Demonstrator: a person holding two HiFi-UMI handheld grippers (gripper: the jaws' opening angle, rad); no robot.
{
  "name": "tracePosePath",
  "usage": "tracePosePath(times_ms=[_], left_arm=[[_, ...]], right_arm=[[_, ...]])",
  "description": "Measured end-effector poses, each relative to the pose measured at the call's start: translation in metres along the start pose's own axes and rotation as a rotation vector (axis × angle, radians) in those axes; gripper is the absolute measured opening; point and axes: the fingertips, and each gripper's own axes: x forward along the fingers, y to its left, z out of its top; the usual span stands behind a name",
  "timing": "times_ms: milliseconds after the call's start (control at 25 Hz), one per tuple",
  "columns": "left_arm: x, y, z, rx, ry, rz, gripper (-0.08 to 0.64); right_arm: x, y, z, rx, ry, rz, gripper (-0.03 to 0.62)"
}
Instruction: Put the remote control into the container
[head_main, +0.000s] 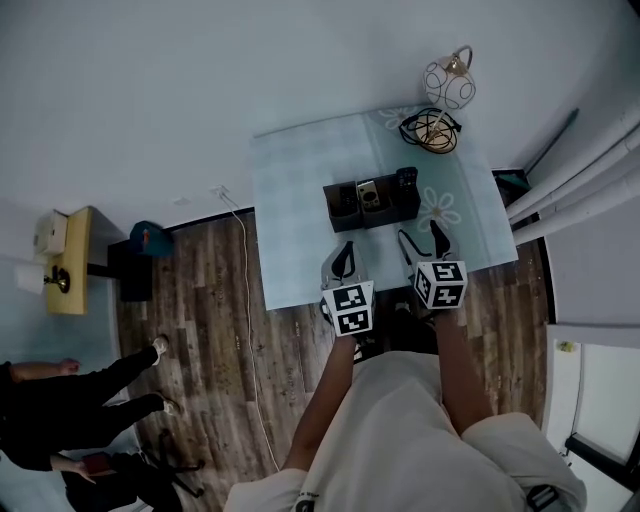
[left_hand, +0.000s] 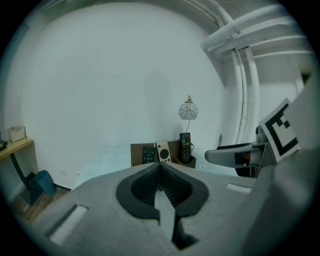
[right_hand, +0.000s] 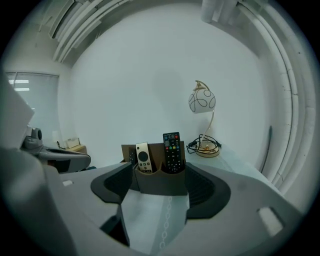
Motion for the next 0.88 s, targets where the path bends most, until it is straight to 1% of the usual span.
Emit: tracePosePath(times_ms=[120,160,320,400,600,640,760,880], left_arm=[[-0.016,-0.005,-0.009,0.013,0.006,-0.017,0.005],[-0.02,-0.006,-0.011,0.01,0.004,-0.019,0.005],[-0.039,-0.008,-0.026,-0.018,0.021,-0.013,0.005],[-0.045,-0.012,-0.028,-0.023,0.021,-0.016,0.005],[-0.06,-0.018,-0.032,-0.04,0.002,-0.006,0.005],[-0.064,-0.019,-0.032,-0.04,0.0,-0.003,0.005],[-0.075,-0.023,-0.036,-0.042,0.006,0.007,0.005],[-0.085,-0.028,-0.041,-0.062,0.016,0.024,0.005]], right_arm=[[-0.02,0.008,-0.015,0.01,0.013,-0.015,0.308],[-0.025,0.009,-0.019,0.007,0.014,-0.019,0.299],[-0.047,0.018,-0.037,-0.003,0.033,-0.032,0.228],[-0.057,0.018,-0.039,-0.008,0.03,-0.04,0.205],[-0.073,0.016,-0.041,-0.009,0.017,-0.05,0.029],[-0.076,0.016,-0.043,-0.013,0.024,-0.045,0.005],[-0.084,0.019,-0.052,-0.038,0.068,-0.025,0.003],[-0.095,0.022,-0.063,-0.046,0.122,-0.007,0.003]])
